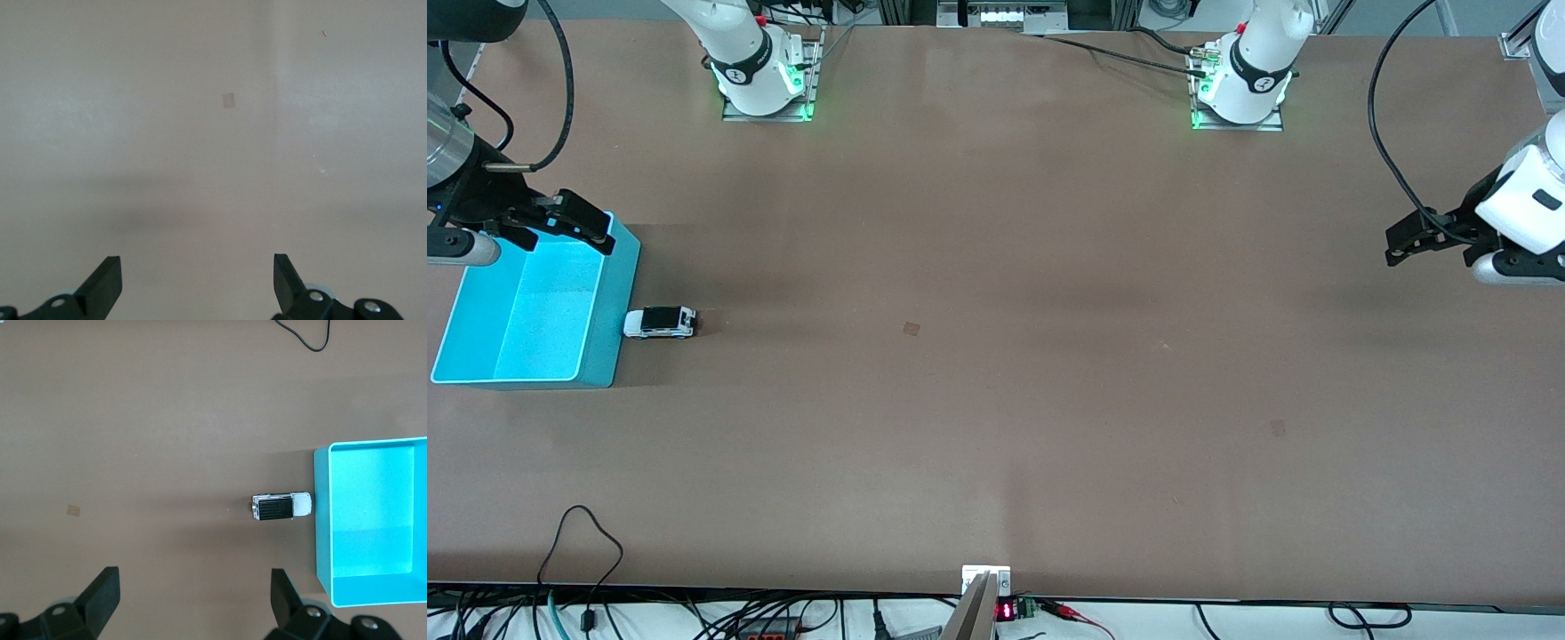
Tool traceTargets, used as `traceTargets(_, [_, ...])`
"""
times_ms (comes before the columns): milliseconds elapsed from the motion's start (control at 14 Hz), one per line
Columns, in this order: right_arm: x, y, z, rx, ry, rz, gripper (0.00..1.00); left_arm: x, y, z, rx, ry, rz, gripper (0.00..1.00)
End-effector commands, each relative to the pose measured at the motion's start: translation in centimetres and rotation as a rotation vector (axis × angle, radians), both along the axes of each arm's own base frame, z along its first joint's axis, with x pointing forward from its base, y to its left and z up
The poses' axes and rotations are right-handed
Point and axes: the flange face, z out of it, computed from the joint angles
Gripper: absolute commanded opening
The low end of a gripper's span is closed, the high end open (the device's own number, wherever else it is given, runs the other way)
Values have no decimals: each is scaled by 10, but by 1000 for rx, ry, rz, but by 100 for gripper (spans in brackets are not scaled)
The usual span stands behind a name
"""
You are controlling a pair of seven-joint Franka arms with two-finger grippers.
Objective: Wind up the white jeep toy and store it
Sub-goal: 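Reach the right gripper down to the jeep beside the bin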
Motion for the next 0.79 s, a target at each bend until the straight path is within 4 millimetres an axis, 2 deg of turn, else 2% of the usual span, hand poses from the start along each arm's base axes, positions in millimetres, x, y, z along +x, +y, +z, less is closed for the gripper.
traceTargets(0, [-1, -1, 4, 13, 10, 10, 100, -10, -5, -5, 0, -3, -10, 100])
traceTargets(358, [-3, 1, 2, 12, 25, 19, 100, -7, -9, -1, 2, -11, -19, 100])
traceTargets(716, [-1, 9, -14, 13, 79, 77, 100, -7, -12, -2, 2, -8, -24, 100])
